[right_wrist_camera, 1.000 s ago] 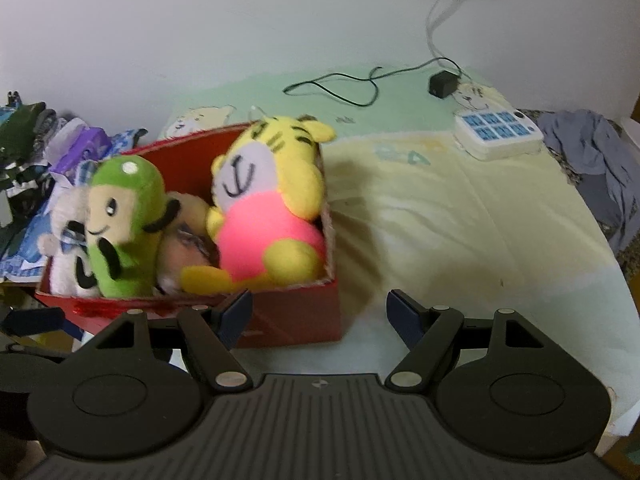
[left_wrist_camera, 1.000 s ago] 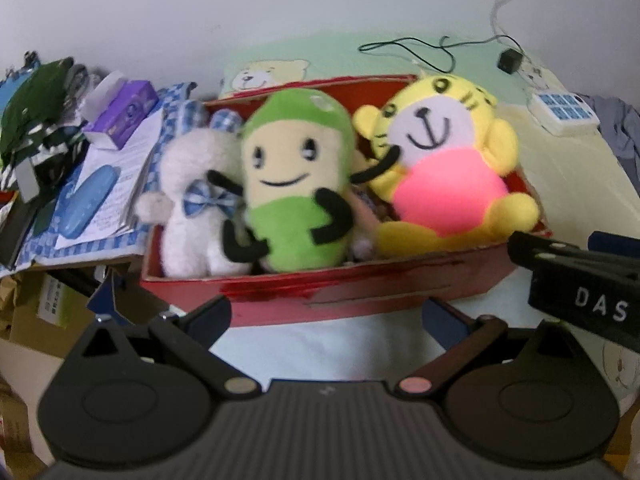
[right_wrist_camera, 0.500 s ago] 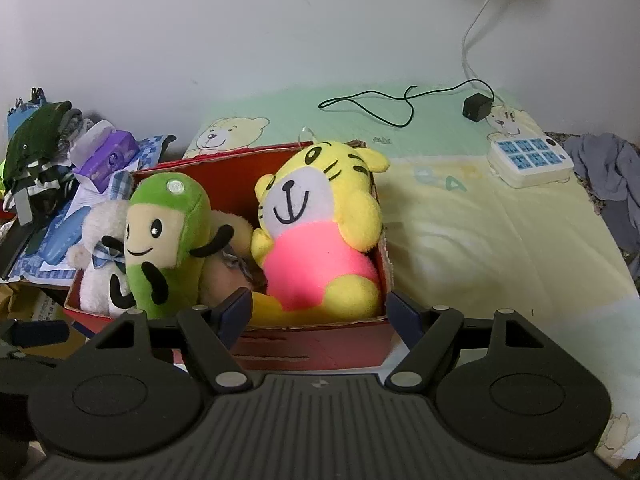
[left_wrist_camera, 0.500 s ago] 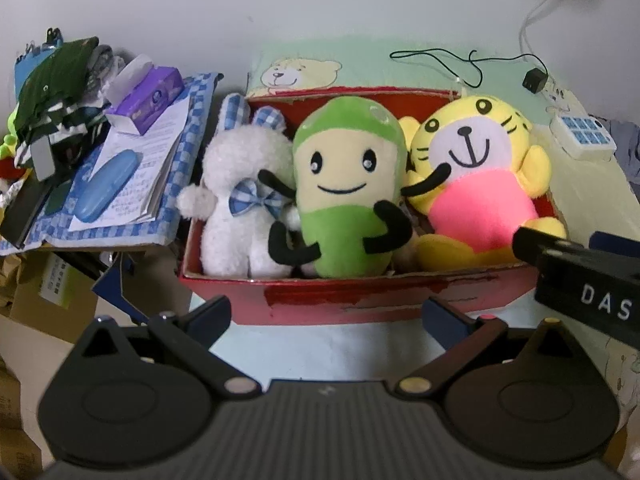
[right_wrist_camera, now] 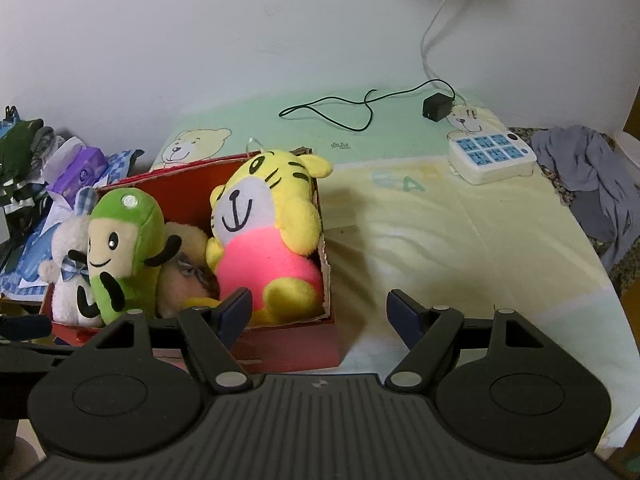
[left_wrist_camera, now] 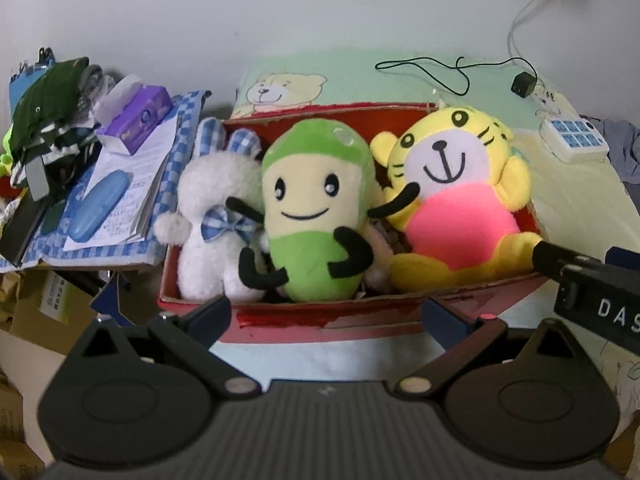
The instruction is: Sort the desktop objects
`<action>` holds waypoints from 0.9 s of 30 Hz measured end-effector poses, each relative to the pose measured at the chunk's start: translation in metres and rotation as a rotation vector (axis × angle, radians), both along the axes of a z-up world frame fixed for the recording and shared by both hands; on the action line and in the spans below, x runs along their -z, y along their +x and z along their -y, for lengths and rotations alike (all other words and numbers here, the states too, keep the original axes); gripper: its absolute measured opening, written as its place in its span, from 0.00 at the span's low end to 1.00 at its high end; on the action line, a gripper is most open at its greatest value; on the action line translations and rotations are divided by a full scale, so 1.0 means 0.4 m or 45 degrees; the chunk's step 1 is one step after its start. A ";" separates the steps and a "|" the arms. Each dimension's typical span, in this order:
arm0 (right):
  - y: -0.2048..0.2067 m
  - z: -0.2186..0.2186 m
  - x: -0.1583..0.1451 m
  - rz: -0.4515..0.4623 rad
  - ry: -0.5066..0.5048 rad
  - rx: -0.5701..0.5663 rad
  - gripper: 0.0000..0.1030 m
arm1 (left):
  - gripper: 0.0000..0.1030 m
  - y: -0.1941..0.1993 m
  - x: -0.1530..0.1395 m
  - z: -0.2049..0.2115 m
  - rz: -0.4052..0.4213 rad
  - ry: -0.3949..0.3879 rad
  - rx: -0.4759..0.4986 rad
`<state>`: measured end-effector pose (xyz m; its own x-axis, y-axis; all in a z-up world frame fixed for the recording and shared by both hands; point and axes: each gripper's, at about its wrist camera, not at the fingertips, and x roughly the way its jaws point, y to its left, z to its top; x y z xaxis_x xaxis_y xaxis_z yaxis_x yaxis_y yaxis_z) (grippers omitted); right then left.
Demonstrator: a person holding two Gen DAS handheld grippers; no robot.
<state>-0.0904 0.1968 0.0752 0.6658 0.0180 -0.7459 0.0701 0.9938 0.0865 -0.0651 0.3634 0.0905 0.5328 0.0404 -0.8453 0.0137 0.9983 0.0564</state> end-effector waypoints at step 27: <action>0.081 -0.068 0.005 -0.020 0.002 -0.089 0.75 | 0.99 0.061 0.000 -0.057 -0.039 0.006 -0.098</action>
